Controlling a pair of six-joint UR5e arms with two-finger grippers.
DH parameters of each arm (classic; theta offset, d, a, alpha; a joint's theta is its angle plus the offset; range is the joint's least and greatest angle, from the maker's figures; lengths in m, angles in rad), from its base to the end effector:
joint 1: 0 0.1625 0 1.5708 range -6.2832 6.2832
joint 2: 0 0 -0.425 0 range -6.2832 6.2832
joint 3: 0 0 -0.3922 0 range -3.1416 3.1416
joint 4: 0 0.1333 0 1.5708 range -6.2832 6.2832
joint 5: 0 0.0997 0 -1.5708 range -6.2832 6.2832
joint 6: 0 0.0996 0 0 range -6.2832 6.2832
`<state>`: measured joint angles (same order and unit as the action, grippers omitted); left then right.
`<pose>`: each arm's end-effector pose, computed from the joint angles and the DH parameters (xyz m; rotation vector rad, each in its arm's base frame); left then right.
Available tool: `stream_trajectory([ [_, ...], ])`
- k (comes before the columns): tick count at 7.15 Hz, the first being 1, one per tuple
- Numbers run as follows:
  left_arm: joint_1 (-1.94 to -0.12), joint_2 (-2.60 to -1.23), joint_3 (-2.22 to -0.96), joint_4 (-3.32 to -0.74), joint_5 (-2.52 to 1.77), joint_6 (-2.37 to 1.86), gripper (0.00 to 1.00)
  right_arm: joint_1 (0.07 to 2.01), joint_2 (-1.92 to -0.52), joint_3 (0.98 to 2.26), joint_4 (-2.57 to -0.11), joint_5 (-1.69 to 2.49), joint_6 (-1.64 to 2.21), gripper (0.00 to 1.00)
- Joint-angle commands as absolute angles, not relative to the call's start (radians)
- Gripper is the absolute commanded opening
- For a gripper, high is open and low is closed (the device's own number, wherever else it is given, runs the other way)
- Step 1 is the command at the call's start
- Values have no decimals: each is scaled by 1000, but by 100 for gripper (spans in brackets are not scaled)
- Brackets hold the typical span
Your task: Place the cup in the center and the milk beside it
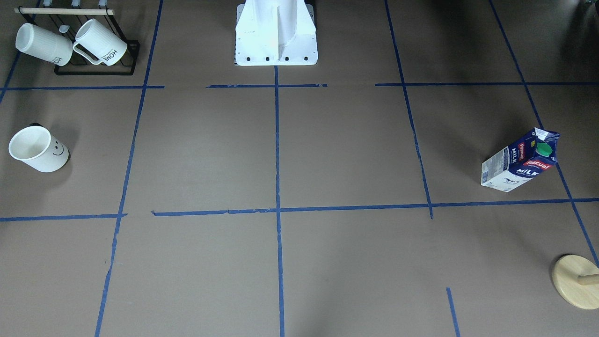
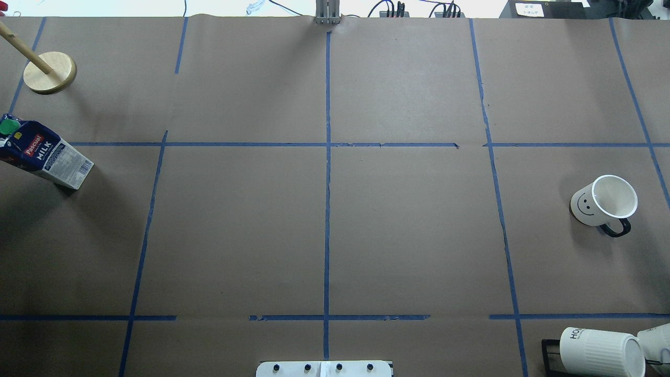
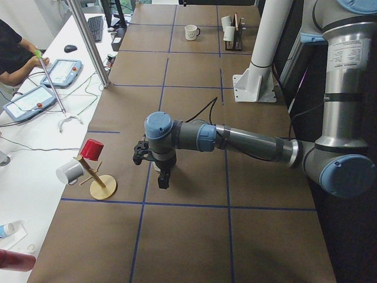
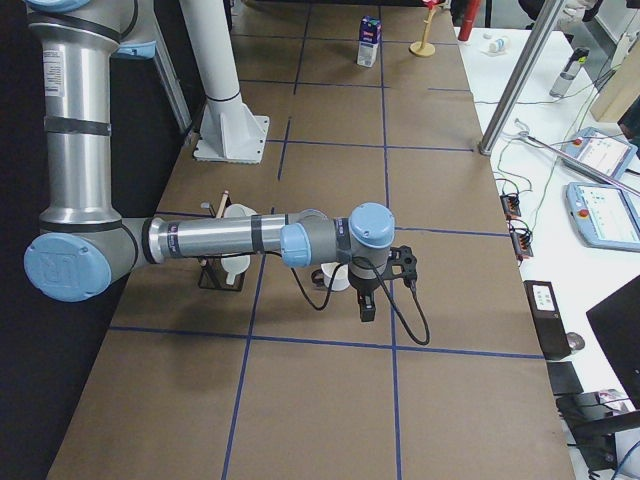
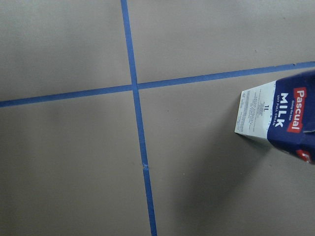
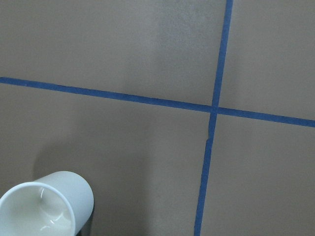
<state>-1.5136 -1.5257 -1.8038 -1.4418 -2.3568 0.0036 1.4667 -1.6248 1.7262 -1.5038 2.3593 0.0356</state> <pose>-0.0359 -0.4726 0.5782 0.0348 0.7872 0.0808 0.0127 -0.4812 0.5997 0.1043 -0.7963 -0.1312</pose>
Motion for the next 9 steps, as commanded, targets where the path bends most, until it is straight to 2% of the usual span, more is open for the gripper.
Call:
stream_trajectory([
  [1, -1513, -1525, -1807, -1445, -2359, -14, 100, 1386, -1676, 1729, -1349, 2362, 75, 100],
  [2, -1514, -1525, -1807, -1448, -2358, -12, 100, 1302, -1725, 1727, -1247, 2355, 194, 100],
  [4, -1513, -1526, -1809, -1448, -2359, -15, 100, 1145, -1732, 1707, -1059, 2309, 554, 100],
  [5, -1513, -1526, -1807, -1448, -2359, -17, 100, 1102, -1729, 1674, -1024, 2260, 574, 100],
  [6, -1513, -1526, -1812, -1448, -2359, -20, 100, 1094, -1729, 1666, -1003, 2258, 575, 95],
  [7, -1513, -1526, -1810, -1448, -2359, -18, 100, 1082, -1729, 1664, -1002, 2260, 575, 32],
  [8, -1513, -1526, -1810, -1448, -2359, -18, 100, 1081, -1727, 1666, -1003, 2264, 574, 3],
  [9, -1513, -1525, -1810, -1448, -2359, -18, 100, 1081, -1724, 1675, -1003, 2267, 572, 0],
])
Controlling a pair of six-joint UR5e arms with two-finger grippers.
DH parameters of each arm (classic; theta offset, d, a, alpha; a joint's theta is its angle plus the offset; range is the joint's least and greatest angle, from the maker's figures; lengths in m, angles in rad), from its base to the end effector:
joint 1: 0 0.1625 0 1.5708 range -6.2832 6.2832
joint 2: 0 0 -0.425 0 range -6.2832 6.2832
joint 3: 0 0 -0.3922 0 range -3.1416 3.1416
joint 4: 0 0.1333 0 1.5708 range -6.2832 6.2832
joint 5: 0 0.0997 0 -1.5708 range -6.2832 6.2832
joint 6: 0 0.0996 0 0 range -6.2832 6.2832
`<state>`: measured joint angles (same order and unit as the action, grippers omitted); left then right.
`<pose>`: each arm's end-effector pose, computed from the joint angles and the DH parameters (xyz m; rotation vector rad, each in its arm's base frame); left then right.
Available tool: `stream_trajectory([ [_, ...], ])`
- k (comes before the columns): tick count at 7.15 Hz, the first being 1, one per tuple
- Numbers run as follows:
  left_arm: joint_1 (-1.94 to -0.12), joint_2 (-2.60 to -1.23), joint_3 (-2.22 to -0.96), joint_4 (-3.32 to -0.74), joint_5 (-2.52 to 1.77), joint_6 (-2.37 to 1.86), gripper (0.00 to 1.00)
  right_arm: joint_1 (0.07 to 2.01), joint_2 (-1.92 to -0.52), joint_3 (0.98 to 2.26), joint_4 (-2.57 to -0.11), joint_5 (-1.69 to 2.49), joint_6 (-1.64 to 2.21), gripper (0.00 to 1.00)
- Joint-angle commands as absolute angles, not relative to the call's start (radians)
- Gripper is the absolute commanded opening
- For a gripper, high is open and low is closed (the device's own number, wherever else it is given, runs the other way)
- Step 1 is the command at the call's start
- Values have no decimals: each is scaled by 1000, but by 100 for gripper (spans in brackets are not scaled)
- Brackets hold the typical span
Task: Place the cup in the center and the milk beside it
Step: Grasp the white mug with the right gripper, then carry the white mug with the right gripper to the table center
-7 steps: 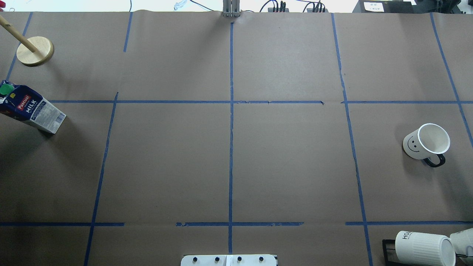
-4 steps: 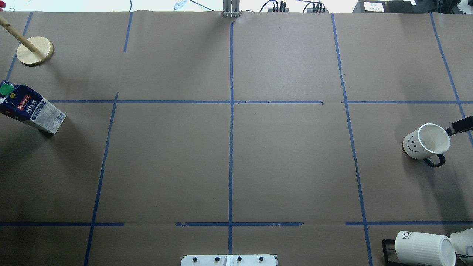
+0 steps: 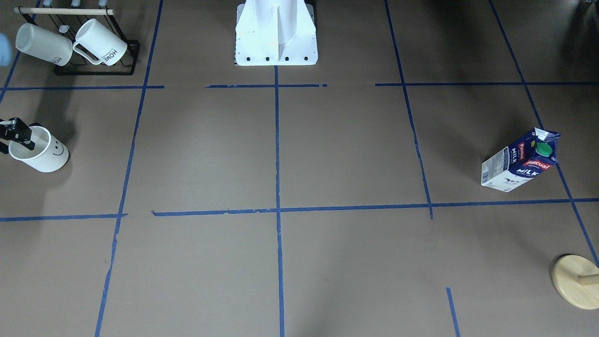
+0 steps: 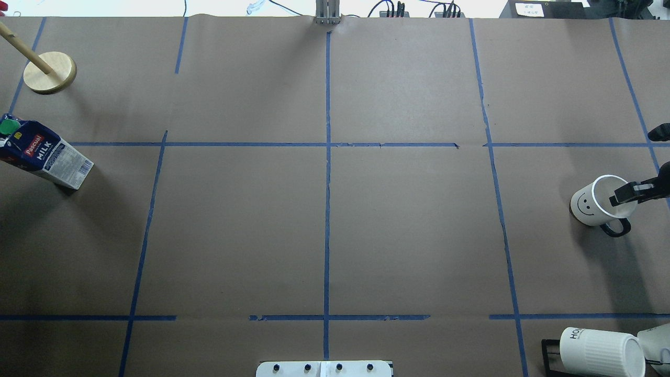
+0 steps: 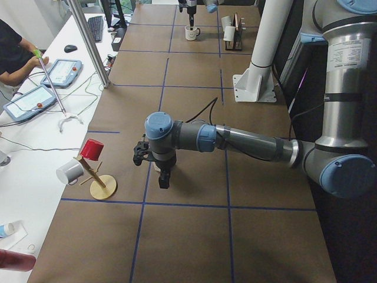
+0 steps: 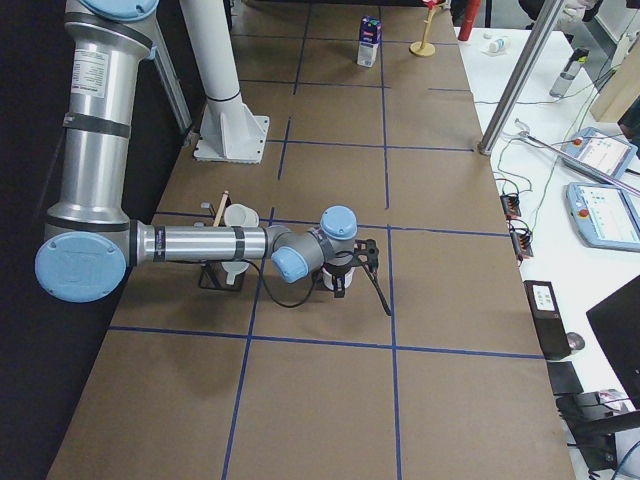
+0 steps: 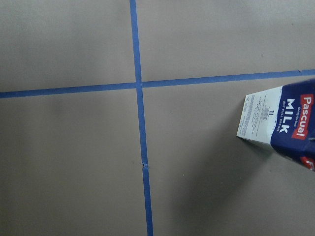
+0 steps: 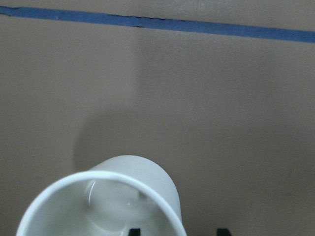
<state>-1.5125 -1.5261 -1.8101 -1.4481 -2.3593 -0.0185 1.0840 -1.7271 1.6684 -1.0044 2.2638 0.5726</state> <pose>-0.0351 -0.4731 0.5741 0.0378 0.7903 0.0661 -0.1488 -0.4301 0.6238 0.0777 -0.8302 -0.0951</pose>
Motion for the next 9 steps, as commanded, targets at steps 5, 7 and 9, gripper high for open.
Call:
stream_trajectory([
  [5, -1513, -1526, -1812, -1448, -2361, -17, 100, 812, -1362, 1832, -1150, 2234, 948, 1],
  [7, -1513, -1526, -1812, -1450, -2361, -15, 100, 663, -1040, 1754, -1415, 2078, 1159, 0],
  [9, -1513, -1526, -1792, -1502, -2361, -15, 100, 643, -854, 1544, -1414, 2030, 1349, 0],
])
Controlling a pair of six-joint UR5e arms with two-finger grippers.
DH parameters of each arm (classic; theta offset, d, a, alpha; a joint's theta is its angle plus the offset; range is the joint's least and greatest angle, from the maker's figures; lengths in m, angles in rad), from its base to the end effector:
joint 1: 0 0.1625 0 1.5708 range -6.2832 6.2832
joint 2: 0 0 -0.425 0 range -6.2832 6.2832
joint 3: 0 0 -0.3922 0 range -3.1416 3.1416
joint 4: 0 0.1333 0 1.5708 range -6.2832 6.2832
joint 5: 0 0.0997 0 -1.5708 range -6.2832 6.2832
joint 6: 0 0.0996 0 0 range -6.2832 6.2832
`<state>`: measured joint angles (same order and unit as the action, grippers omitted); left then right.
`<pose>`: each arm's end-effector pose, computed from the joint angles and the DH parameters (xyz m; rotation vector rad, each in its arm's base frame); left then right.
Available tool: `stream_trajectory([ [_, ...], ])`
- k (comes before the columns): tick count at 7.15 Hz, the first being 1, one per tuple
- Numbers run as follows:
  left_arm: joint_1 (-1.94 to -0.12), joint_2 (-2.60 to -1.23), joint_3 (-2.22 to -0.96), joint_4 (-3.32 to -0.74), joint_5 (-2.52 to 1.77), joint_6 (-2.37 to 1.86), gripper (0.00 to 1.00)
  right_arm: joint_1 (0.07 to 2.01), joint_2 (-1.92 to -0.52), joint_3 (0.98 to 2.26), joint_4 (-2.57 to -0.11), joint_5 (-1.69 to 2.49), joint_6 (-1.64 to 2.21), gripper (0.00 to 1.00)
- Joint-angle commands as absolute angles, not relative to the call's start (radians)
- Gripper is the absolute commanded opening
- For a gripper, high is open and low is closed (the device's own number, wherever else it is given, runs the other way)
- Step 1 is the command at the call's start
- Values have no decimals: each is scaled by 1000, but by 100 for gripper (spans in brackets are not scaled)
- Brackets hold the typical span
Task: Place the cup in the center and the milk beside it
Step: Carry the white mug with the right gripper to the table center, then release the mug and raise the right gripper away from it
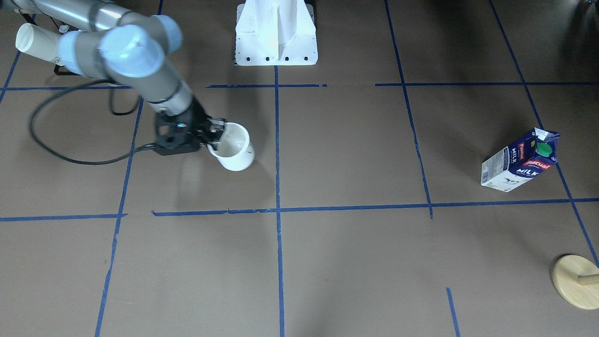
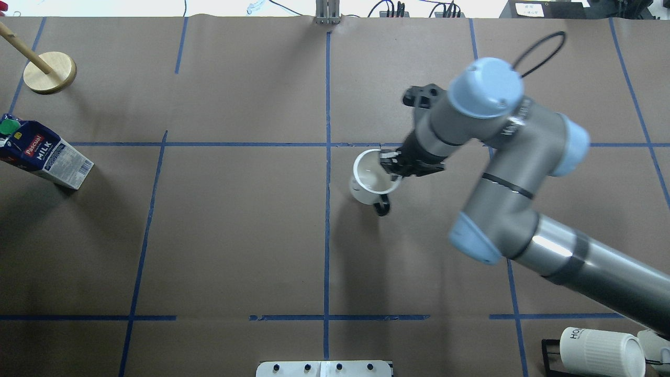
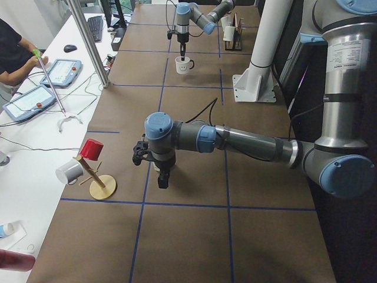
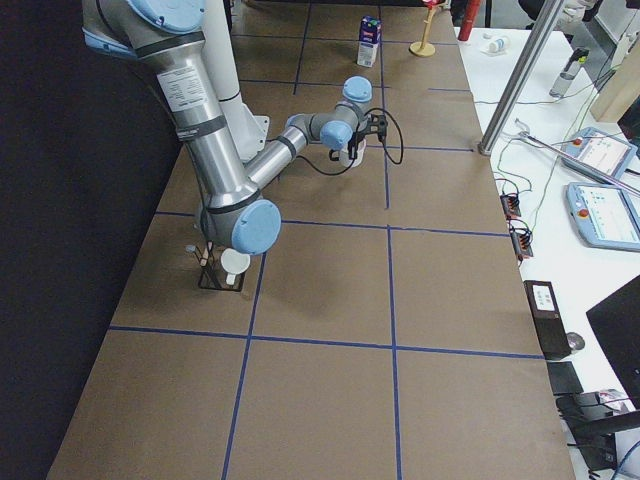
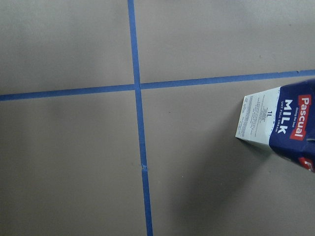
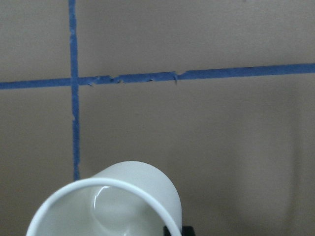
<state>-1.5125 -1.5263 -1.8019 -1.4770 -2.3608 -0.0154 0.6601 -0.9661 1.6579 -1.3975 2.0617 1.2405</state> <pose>-0.0349 -0.4751 0.5749 0.0588 0.7923 0.0773 -0.4804 -0.4822 0.2430 -0.0018 -0.9622 0.0917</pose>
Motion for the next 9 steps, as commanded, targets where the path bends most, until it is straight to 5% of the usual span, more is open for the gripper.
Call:
stream_trajectory([
  [1, -1513, -1526, -1793, -1502, -2361, -15, 100, 643, -844, 1514, -1413, 2010, 1356, 0],
  [3, -1513, -1526, -1805, -1505, -2361, -15, 100, 612, -836, 1473, -1393, 1938, 1376, 5],
  [4, -1513, -1537, -1815, -1508, -2362, -15, 100, 603, -838, 1460, -1369, 1937, 1374, 35],
  [5, -1513, -1539, -1837, -1511, -2364, -20, 100, 604, -836, 1469, -1344, 1940, 1384, 99],
  [7, -1502, -1639, -1851, -1533, -2460, -23, 94, 712, -863, 1546, -1357, 2086, 1378, 100],
  [9, -1412, -1701, -1807, -1536, -2456, -32, 100, 874, -1082, 1708, -1348, 2275, 1233, 100],
])
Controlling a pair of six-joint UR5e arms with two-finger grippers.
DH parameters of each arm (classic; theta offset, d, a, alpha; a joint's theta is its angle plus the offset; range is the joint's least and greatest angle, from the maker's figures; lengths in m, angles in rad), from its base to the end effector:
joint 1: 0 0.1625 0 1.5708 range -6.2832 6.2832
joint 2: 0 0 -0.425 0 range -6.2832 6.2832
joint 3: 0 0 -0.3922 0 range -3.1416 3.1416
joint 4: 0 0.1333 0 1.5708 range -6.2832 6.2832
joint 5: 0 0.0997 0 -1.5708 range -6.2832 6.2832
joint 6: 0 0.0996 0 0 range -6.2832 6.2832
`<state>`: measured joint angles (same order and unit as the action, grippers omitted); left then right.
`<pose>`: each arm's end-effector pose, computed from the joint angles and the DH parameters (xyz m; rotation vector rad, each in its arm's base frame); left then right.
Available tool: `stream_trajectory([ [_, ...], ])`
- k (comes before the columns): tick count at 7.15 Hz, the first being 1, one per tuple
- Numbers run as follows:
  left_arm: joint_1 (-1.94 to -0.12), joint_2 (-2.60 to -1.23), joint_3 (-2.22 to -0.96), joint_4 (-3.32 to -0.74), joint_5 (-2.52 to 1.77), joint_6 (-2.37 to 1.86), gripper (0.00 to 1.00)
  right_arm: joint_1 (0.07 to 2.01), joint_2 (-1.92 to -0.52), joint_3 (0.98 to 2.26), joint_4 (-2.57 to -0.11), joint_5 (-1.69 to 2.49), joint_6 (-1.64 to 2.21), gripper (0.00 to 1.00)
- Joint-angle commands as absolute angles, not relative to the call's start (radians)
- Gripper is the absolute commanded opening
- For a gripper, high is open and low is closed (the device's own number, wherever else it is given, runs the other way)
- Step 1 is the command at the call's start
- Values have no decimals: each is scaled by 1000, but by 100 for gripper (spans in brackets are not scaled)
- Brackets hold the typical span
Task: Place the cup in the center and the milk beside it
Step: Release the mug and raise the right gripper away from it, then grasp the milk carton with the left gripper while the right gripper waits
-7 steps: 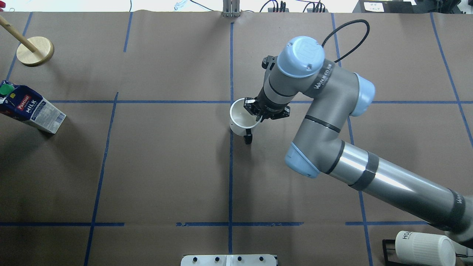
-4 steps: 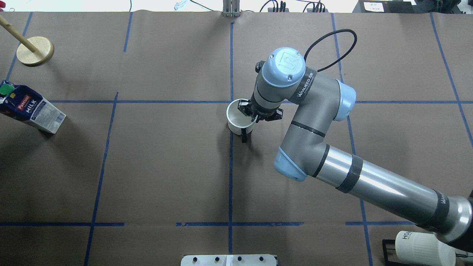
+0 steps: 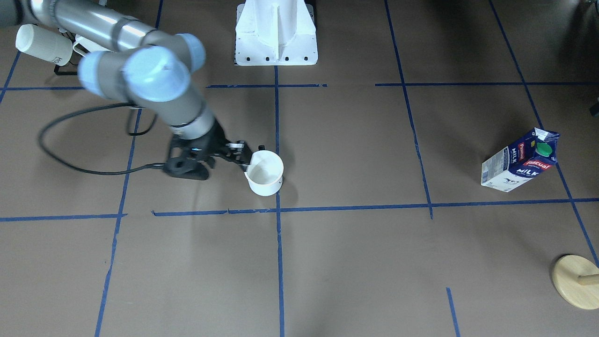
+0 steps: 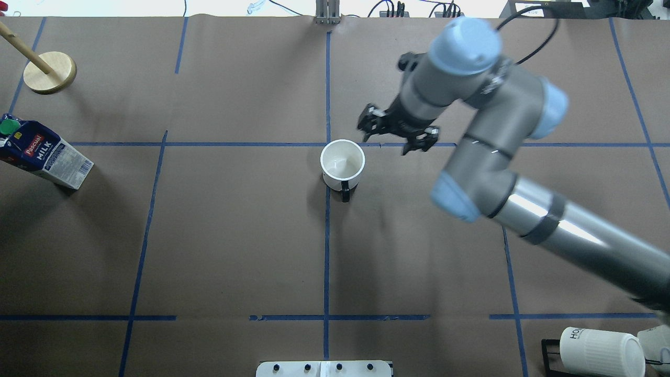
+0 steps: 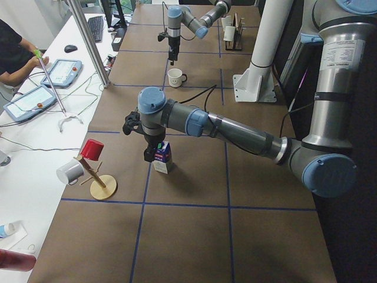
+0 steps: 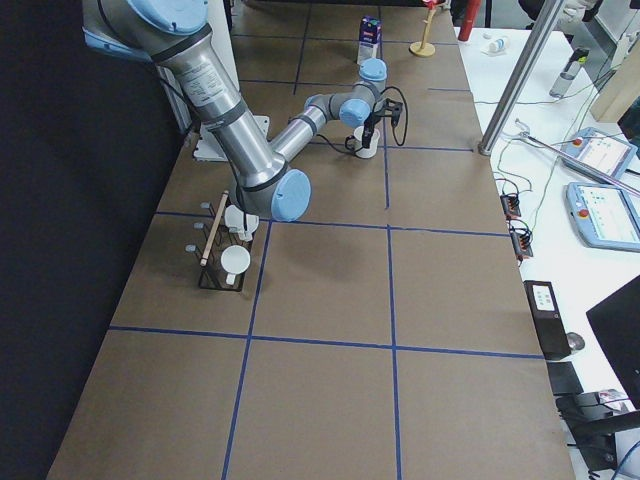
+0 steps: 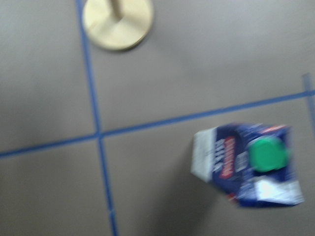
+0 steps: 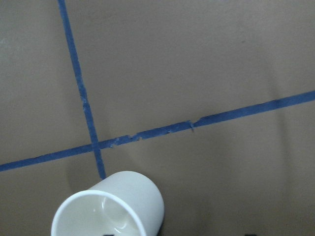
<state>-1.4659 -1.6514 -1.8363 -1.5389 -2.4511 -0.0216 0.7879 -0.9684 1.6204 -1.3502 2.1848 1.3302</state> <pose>-0.0020 -0.5207 0.4826 0.2381 0.8908 0.2156 -0.4251 -0.5349 0.2507 -0.0844 -1.0166 0.2315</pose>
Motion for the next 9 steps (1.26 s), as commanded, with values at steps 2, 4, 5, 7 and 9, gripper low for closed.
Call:
stream_trajectory([
  [2, -1323, -1729, -1756, -1542, -2368, -55, 100, 905, -1175, 1727, -1345, 2270, 1096, 100],
  [4, -1289, -1730, -1738, -1543, -2336, -74, 100, 904, -1181, 1730, -1344, 2269, 1094, 100],
  [5, -1261, -1730, -1730, -1546, -2338, -118, 100, 904, -1183, 1730, -1344, 2267, 1094, 100],
  [7, -1221, -1735, -1724, -1546, -2338, -161, 100, 904, -1184, 1730, -1344, 2266, 1095, 100],
  [9, -1207, -1736, -1713, -1546, -2338, -161, 85, 904, -1184, 1730, -1344, 2266, 1095, 100],
])
